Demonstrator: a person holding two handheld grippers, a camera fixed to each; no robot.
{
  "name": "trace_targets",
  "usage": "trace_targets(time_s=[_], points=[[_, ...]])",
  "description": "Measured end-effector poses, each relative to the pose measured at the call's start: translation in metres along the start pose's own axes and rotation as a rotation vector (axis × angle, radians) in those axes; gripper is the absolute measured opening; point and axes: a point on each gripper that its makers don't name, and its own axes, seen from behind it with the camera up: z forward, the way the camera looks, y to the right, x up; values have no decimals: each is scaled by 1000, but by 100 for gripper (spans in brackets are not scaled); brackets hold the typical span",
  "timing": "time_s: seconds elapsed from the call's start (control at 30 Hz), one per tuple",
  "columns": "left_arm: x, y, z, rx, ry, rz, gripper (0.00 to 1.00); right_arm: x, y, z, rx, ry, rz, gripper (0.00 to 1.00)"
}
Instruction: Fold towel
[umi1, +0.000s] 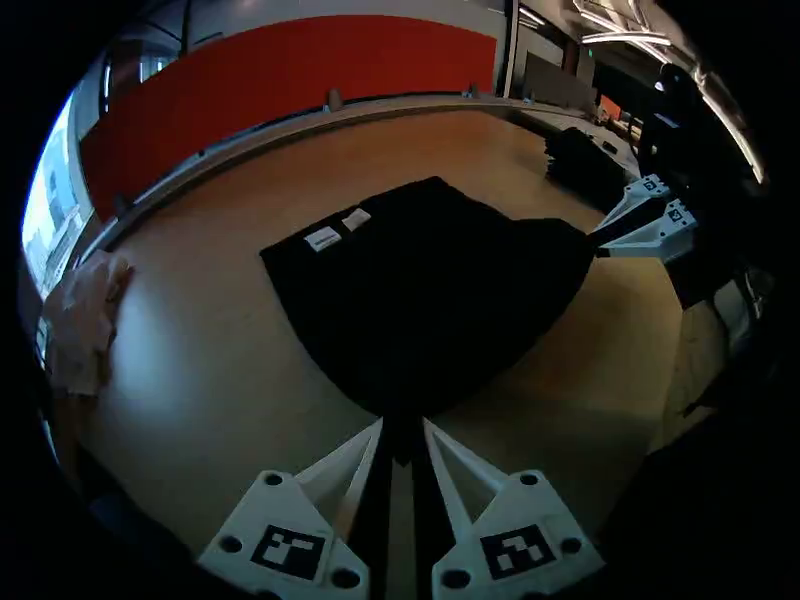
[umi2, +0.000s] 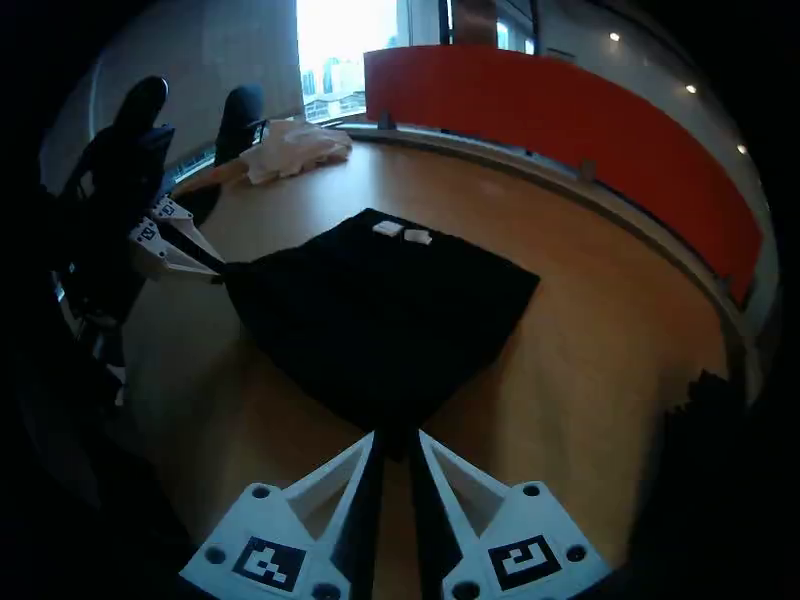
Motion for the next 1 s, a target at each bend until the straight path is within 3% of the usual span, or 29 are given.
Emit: trace_targets(time_s=[0.6,1.0], points=[[8,24,-61,-40,-2,-63,12,26,-23,-57,18,29,-42,16],[7,29,-66,-40,-15,-69,12,27,-26,-60,27,19,-46,16]])
